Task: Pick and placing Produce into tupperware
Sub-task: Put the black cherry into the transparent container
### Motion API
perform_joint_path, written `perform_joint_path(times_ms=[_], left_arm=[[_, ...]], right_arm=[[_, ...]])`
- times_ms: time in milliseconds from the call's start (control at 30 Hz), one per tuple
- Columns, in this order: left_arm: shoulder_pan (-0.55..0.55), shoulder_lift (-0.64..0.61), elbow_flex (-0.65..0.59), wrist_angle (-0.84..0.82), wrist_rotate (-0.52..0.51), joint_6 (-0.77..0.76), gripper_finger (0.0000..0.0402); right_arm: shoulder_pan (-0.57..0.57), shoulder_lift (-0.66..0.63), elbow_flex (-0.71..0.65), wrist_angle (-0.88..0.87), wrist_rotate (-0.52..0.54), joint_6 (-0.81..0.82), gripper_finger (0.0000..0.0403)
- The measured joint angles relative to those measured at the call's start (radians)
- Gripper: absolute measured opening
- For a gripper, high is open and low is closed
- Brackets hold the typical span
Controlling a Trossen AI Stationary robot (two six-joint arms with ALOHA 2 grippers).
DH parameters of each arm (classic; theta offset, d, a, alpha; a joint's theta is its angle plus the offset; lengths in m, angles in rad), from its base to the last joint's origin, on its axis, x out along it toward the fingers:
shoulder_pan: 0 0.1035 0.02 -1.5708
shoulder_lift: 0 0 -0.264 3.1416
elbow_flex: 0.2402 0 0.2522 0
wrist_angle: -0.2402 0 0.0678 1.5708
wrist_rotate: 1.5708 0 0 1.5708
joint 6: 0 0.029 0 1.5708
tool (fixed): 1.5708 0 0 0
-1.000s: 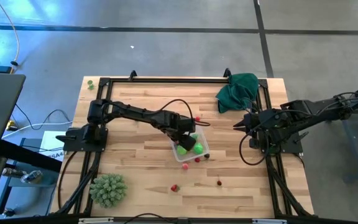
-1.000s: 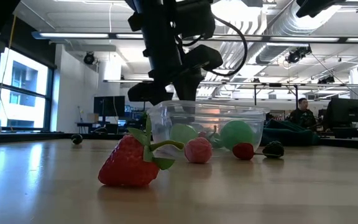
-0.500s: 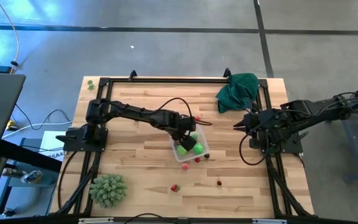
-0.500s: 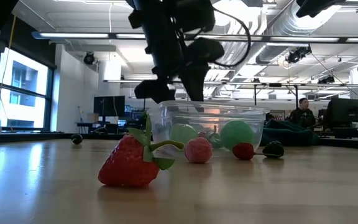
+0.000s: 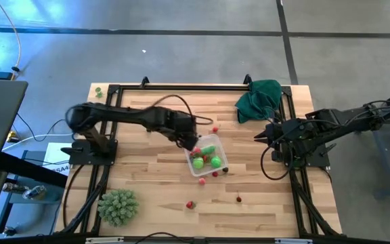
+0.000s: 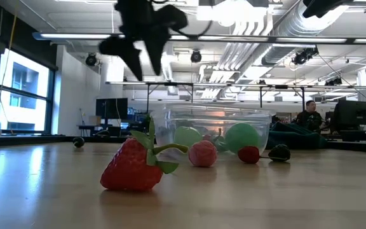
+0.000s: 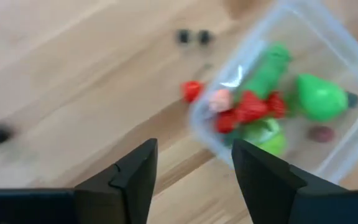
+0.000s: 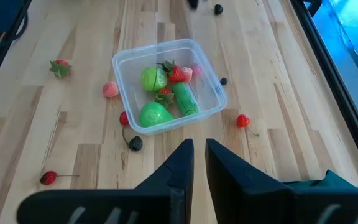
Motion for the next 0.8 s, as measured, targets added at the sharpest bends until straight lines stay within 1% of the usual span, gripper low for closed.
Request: perform_joint_path(times_ms=[167,233,300,367,567,800], left_arm=[[0.049,-0.044,0.000,-0.213,0.008,-0.134,0.0173],[0.078,-0.043,0.000,-0.285,0.043,-0.161,0.0167],[0.109,-0.043,-0.001,-0.319,0.090,-0.163,0.0162],[0.137,-0.043,-0.012,-0.322,0.122,-0.138,0.0161],[0.218,-0.042,-0.056,-0.333,0.160,-0.022,0.0173],[0.335,-0.044,-0.150,-0.318,0.225,0.166,0.0195]], right_arm=[[0.000,0.000,0.000,0.000,0.000,0.000,0.0032],[0.000,0.000,0.000,0.000,0.000,0.000,0.0032],[0.000,0.000,0.000,0.000,0.000,0.000,0.0032],[0.000,0.000,0.000,0.000,0.000,0.000,0.0032],[0.000,0.000,0.000,0.000,0.000,0.000,0.0032],[0.000,0.000,0.000,0.000,0.000,0.000,0.0032]])
